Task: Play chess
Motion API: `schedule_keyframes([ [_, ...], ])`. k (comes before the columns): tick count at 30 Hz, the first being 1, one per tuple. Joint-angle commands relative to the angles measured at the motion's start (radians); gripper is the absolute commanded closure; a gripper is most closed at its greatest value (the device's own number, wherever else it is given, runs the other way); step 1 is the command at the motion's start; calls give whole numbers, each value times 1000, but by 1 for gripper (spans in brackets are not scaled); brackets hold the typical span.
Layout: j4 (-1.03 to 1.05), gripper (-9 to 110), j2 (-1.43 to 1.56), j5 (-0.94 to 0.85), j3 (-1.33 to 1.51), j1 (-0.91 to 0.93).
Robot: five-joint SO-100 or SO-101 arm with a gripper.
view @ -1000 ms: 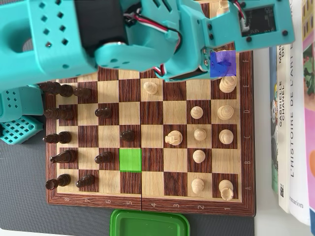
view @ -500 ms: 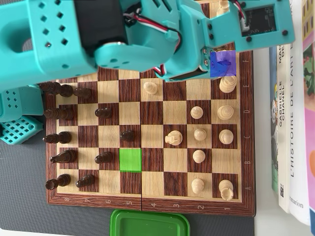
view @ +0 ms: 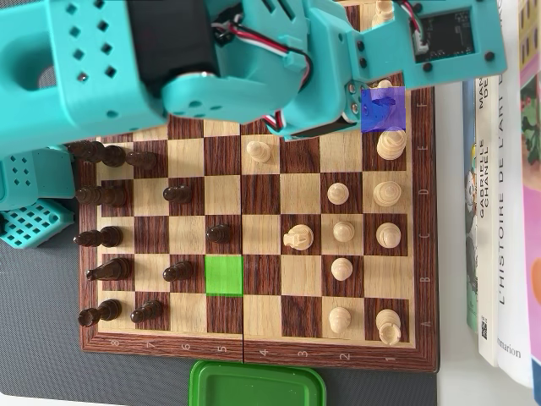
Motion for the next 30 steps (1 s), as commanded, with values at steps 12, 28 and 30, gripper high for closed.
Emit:
schedule_keyframes([
  [12,-6,96,123,-6,-26,-11],
  [28,-3,96,345,-6,94,0],
  [30,-3,96,374,-6,126,6],
])
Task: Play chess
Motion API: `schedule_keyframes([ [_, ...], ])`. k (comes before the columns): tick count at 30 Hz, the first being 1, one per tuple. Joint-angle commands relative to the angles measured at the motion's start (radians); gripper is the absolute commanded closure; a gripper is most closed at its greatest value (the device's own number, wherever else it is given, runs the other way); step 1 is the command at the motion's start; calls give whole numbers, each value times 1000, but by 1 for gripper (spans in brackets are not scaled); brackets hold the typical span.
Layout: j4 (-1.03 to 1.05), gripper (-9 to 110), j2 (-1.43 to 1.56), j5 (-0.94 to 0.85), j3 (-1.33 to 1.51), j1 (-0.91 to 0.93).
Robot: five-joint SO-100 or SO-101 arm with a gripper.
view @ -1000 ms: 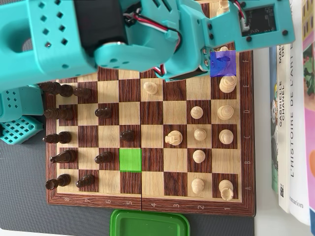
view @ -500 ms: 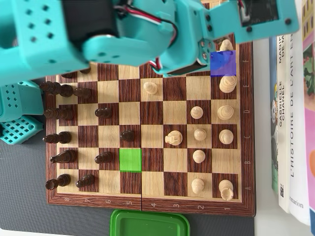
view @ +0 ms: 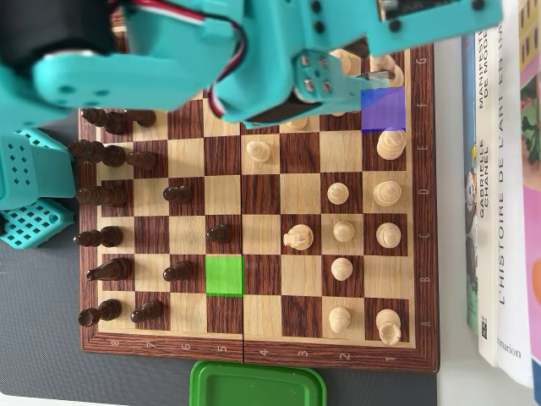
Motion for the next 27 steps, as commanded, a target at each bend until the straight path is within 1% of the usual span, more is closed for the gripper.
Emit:
schedule_keyframes([
  [1,-3,96,87,-5,21,21],
  [12,-3,96,279,-5,233,110],
  [19,-2,96,407,-51,354,210],
  [27,0,96,509,-57,489,318],
])
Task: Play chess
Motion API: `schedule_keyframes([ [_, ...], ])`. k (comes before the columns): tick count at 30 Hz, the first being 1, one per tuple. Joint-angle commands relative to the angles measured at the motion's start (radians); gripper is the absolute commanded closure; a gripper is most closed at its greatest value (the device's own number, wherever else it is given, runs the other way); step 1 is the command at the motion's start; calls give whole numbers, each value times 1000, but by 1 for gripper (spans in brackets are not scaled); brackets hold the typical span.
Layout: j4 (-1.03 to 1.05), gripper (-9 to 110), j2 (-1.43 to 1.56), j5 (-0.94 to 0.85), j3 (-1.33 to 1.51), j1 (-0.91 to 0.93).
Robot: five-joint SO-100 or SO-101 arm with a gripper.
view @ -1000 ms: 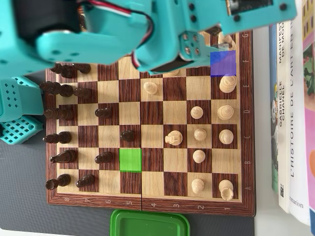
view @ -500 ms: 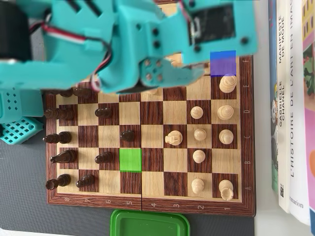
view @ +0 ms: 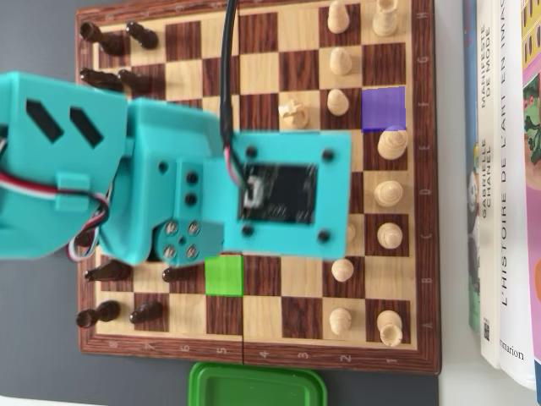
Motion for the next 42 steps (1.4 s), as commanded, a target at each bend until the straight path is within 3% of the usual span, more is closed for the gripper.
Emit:
schedule_keyframes([
  [1,-2,96,67,-21,32,46],
  [30,210,96,110,-232,104,276],
  [42,236,96,-15,-232,94,252],
])
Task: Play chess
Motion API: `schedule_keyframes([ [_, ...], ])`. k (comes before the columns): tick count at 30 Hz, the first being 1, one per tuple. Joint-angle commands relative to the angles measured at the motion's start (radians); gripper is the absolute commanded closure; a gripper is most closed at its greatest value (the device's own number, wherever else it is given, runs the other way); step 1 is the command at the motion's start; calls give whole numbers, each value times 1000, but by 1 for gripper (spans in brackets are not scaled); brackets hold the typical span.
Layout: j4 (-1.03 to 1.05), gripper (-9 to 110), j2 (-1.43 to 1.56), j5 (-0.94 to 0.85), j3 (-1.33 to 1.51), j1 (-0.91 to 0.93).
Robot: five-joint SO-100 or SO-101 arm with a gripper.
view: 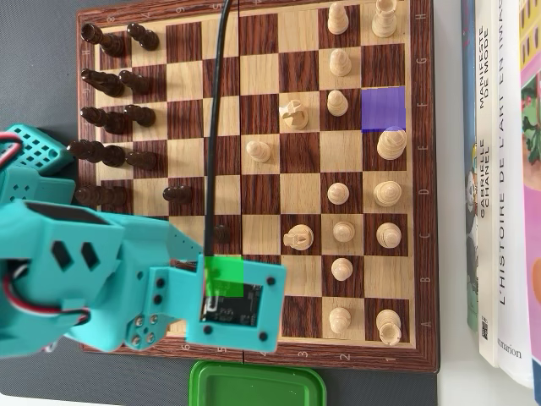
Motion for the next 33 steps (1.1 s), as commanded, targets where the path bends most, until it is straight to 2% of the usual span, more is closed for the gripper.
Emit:
schedule_keyframes([
  [1,0,96,-9,-3,-20,-8],
  [33,15,96,-63,-5,-84,21],
])
